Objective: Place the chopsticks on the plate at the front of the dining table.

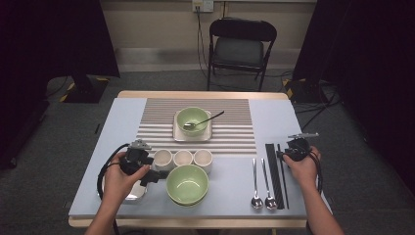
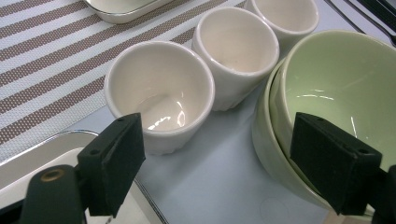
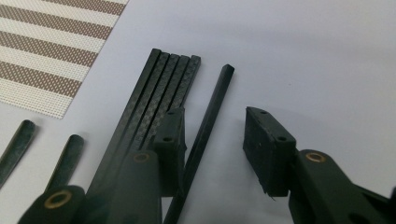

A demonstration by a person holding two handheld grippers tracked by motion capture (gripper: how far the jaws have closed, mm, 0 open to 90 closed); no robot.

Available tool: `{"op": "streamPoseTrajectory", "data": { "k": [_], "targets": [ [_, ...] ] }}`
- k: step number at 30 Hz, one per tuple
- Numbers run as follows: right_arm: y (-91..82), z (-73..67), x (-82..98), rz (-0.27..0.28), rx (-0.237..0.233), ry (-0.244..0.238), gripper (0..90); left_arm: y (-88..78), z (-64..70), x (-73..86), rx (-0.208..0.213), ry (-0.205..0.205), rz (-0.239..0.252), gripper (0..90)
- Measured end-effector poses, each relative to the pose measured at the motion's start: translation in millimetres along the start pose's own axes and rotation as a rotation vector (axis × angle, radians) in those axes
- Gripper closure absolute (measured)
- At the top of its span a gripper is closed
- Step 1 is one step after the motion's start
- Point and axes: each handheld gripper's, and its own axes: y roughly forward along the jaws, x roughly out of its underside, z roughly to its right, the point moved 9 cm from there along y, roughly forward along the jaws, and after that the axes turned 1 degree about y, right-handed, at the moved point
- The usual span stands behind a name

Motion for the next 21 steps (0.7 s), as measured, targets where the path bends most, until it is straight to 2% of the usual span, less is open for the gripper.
{"op": "streamPoseTrajectory", "data": {
  "k": [4, 11, 14, 21],
  "targets": [
    [-0.3, 1.5, 0.7, 0.016, -0.015, 0.025, 60.5, -0.6, -0.5, 0.3, -0.003, 0.001, -0.003, 17.6],
    [-0.5, 4.3, 0.6, 0.02, 0.019, 0.013, 68.4, -0.5, -0.7, 0.7, -0.005, 0.008, -0.007, 17.6],
    [-0.9, 2.9, 0.6, 0.0, 0.035, 0.025, 69.7, -0.4, -0.9, 1.0, -0.006, 0.009, -0.008, 18.1],
    [-1.6, 8.7, 0.7, 0.016, 0.048, 0.04, 81.1, -0.9, -1.4, 0.8, -0.007, 0.005, -0.004, 18.1]
  ]
}}
